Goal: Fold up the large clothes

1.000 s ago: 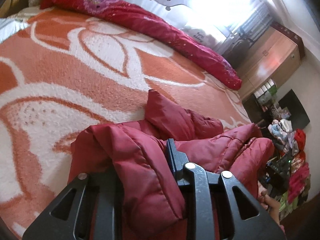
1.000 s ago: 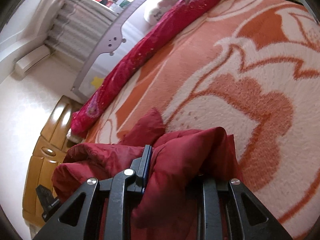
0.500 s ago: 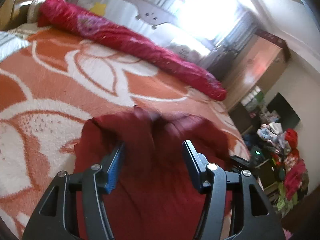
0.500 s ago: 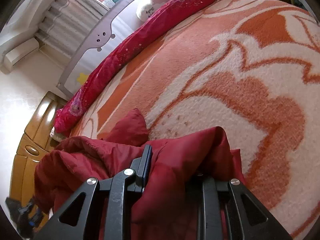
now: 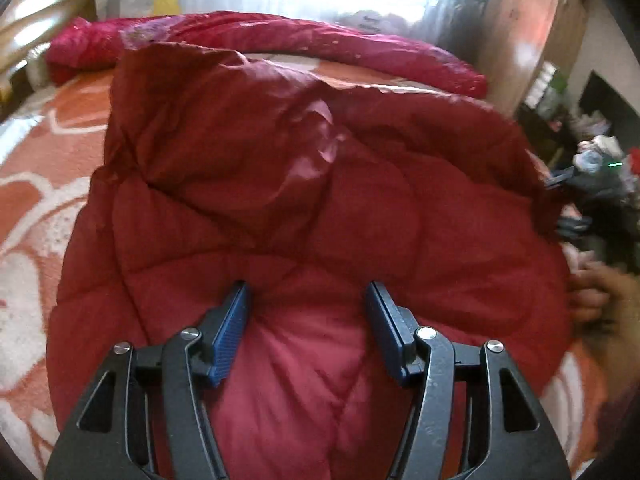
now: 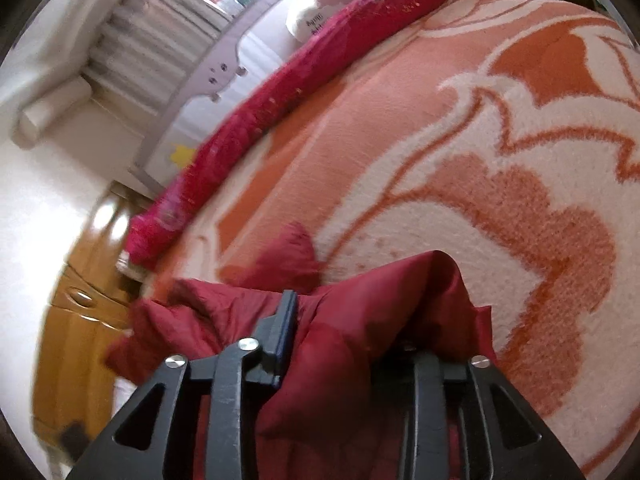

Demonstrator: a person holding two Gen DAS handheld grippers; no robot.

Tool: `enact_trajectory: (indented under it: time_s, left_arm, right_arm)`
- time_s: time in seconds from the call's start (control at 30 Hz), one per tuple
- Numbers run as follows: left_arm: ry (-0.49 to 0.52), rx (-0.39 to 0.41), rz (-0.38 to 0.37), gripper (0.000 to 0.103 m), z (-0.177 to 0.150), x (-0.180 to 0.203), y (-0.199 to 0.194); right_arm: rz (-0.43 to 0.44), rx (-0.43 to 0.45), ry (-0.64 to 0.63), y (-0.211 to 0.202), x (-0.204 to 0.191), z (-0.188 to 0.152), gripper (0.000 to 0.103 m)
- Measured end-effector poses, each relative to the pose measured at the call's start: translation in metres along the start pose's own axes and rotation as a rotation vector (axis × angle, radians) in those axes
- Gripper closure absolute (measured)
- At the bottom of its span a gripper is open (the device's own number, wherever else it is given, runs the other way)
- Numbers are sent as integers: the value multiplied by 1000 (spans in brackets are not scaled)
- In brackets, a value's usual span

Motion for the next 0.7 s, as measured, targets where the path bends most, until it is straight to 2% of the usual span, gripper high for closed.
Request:
enact_trajectory:
  time_s: [0.07, 0.13, 0.17, 0.23, 0.3, 0.37, 0.43, 0.5, 0.53, 0.67, 0.7]
  left_arm:
    - [-5, -2, 14, 44, 3, 2, 4]
    - [-6, -4, 28, 44, 6, 4, 6]
    - [-8, -6, 32, 44, 9, 5, 8]
    - [-15, -13, 34, 44, 9, 6, 11]
    - [-29, -24, 33, 44, 10, 4, 13]
    - [-30, -35, 35, 44, 10, 4, 15]
    - [-32, -49, 33, 44, 9, -1, 16]
    - [-42, -66, 33, 44, 11, -6, 22]
    - [-47, -73, 31, 44, 13, -7, 24]
    - [-96, -109, -3, 44, 23, -19, 35]
    - [-109, -111, -14, 47, 25, -23, 35]
  right_arm:
    - [51, 68, 5, -34, -10, -1, 47]
    - [60, 140, -29, -63, -22, -7, 35]
    - [59, 165, -64, -75, -30, -14, 35]
    - [31, 113, -162, -74, -48, -30, 35]
    - [-27, -2, -299, -50, -69, -52, 35]
    - [-120, -102, -465, -17, -88, -74, 36]
    - [-233, -204, -555, 19, -91, -90, 37]
    - [-305, -221, -608, 43, -88, -95, 37]
    - [-321, -220, -609, 50, -85, -92, 37]
    - [-325, -225, -461, 68, -63, -65, 37]
    - [-324, -225, -429, 71, -57, -58, 37]
Point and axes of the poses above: each gripper's, at about its wrist camera, not at the fingertips, and y roughly the way its jaws point, x to its right, z to its top, the point moved 2 cm from there along y, roughly the way its jaws point, and after that the axes turned 1 degree about x, right-handed, at the moved point
